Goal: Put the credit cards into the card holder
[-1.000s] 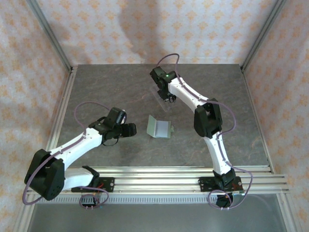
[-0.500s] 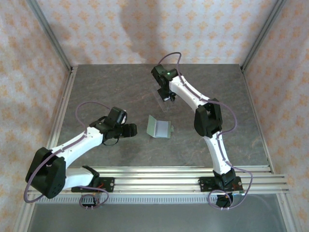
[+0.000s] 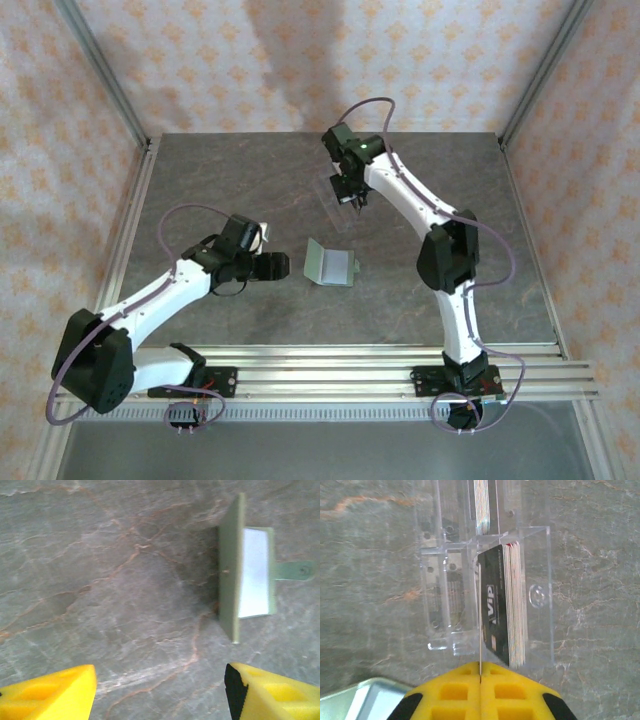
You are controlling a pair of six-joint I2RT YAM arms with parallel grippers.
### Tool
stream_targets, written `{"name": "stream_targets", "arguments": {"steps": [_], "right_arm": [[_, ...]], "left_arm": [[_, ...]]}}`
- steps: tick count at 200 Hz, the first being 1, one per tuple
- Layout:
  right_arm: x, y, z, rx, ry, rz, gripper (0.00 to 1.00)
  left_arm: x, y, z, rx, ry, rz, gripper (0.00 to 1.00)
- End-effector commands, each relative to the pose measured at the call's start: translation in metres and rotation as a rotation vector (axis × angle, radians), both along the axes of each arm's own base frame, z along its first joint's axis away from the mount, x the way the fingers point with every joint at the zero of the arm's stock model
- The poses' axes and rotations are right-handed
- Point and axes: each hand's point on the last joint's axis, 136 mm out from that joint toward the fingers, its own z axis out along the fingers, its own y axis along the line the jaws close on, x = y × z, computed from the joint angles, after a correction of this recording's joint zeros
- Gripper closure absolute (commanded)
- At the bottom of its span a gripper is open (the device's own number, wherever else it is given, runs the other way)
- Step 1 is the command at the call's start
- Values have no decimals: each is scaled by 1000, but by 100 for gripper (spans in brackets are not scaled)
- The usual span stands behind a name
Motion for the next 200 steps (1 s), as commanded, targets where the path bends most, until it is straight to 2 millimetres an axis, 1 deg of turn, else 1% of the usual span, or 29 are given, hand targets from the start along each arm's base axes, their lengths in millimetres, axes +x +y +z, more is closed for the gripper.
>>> {"name": "stream_targets", "arguments": {"steps": [1,29,47,52,55,65,71,79,98,103,106,108,110,121,130,145,154,169,175,200], "right_arm": [[-9,-1,38,100,-63,-34,100],[-29,-5,68,218,-137,-53,100],[-51,-7,85,339,-184,-58,100],[-57,-5,93,385,-202,-43,100],[-62,-4,91,403,-199,-31,100],[-77,-3,102,494,-234,-4,100],[-86,-2,104,542,-243,8,100],[-97,-3,112,610,-271,21,100],[-123,-1,124,769,-287,42,100],[-127,-1,123,803,-285,34,100],[-128,0,119,820,-274,26,100],[-132,-1,125,844,-282,29,100],[-135,-1,126,860,-285,31,100],[-147,4,127,967,-256,32,100],[-155,10,130,1056,-235,49,100],[-166,21,126,1161,-167,72,100],[-171,26,125,1208,-130,90,100],[-177,33,128,1278,-102,118,100],[-178,35,130,1298,-95,134,100],[-180,41,126,1301,-56,158,100]], "left_arm": [[8,-19,41,-141,-76,-25,30],[13,-36,78,-289,-163,-54,31],[14,-47,103,-389,-186,-60,31],[14,-51,109,-421,-194,-72,32],[14,-53,113,-440,-198,-79,32],[15,-62,125,-512,-212,-100,33],[15,-67,131,-550,-219,-115,33],[16,-73,139,-603,-224,-133,34],[19,-88,153,-720,-213,-173,35],[20,-91,155,-750,-210,-182,35],[20,-94,159,-773,-220,-190,35],[20,-95,161,-785,-223,-195,35],[21,-96,163,-796,-226,-201,35],[22,-102,174,-859,-243,-218,35],[23,-104,179,-898,-241,-222,35],[23,-108,184,-939,-240,-232,36],[23,-111,182,-942,-230,-241,37],[22,-115,177,-938,-205,-255,38],[21,-116,176,-941,-197,-257,38],[17,-122,178,-960,-190,-279,40]]}}
